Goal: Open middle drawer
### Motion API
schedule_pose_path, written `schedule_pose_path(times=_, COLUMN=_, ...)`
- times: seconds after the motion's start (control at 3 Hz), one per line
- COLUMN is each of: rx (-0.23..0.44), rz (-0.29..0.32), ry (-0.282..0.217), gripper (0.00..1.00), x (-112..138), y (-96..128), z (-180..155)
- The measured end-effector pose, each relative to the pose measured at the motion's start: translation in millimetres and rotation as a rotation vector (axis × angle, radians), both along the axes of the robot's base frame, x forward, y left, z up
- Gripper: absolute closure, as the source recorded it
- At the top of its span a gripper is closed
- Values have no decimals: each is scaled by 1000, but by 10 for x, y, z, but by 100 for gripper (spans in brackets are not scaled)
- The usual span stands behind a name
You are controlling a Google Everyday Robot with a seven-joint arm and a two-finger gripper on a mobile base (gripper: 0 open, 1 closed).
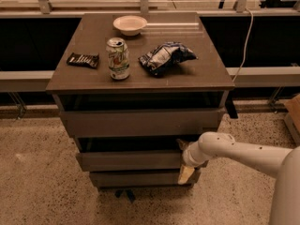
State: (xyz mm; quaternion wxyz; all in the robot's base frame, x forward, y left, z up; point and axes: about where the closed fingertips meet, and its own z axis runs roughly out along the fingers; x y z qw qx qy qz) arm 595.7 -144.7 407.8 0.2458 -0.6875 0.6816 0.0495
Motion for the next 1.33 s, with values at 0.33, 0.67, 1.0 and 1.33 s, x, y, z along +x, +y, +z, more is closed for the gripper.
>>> schedule_pose_path(times=0.33, rx=49, rz=0, ry=31, gripper=18, x=59, y=-12, z=-1)
schedule_pose_path(times=0.67, rx=82, rz=11, ry=66, gripper=41, x=40, y=15, z=-6)
schedule_pose_path(times=1.0, rx=94, rz=53, ry=119, gripper=64, x=-163, y=145, z=-3)
schedule_pose_path(times=1.33, rx=95, rz=57, ry=124, gripper=88, x=-184, y=159, z=0)
